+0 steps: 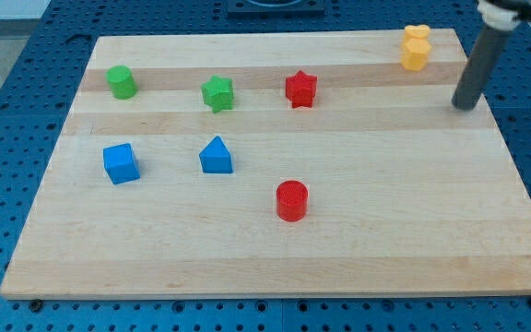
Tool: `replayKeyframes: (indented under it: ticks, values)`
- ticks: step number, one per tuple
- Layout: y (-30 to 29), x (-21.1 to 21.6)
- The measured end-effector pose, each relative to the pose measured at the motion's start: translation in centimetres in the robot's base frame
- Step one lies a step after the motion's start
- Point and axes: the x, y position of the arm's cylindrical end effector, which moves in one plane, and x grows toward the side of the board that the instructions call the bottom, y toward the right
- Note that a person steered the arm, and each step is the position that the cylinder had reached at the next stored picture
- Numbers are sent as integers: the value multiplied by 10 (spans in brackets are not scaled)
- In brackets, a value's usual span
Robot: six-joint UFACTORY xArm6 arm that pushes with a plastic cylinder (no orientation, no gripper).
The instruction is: Move the red star above to the green star
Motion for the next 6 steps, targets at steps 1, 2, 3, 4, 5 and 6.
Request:
replayKeyframes:
  ticks: [1,2,3,4,5,6]
  values:
    - [-51,20]
    - [-100,-4]
    - [-169,-27]
    - [-245,-60]
    - [-319,-91]
    - [-354,-102]
